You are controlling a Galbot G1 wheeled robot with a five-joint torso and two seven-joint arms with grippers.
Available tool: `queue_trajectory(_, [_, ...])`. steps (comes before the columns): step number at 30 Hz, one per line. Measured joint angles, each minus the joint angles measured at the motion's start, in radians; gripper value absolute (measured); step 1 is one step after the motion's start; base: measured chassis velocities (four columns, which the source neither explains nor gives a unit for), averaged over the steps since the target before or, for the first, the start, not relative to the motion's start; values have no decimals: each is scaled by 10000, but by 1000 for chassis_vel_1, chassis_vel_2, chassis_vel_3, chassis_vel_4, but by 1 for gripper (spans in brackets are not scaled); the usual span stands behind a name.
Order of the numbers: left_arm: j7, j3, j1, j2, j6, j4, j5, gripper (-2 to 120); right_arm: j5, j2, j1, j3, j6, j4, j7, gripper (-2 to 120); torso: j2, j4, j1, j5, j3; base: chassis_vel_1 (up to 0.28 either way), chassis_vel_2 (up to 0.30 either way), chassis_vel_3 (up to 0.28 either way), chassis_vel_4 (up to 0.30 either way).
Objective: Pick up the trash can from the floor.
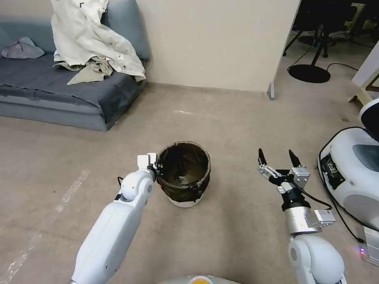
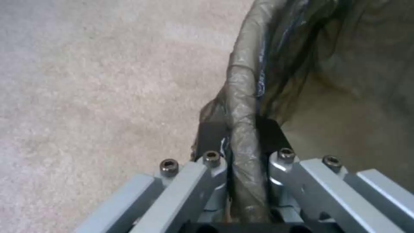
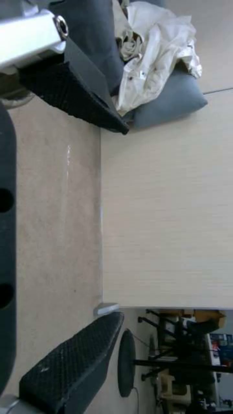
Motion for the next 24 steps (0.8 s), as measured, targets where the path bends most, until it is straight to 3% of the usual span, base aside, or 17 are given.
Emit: queue_trajectory(24, [-563, -1647, 1530, 685, -25, -3322, -2055, 3, -88, -80, -477, -114, 13, 523, -114, 100, 0, 0, 0, 2, -2, 0, 0, 0, 0])
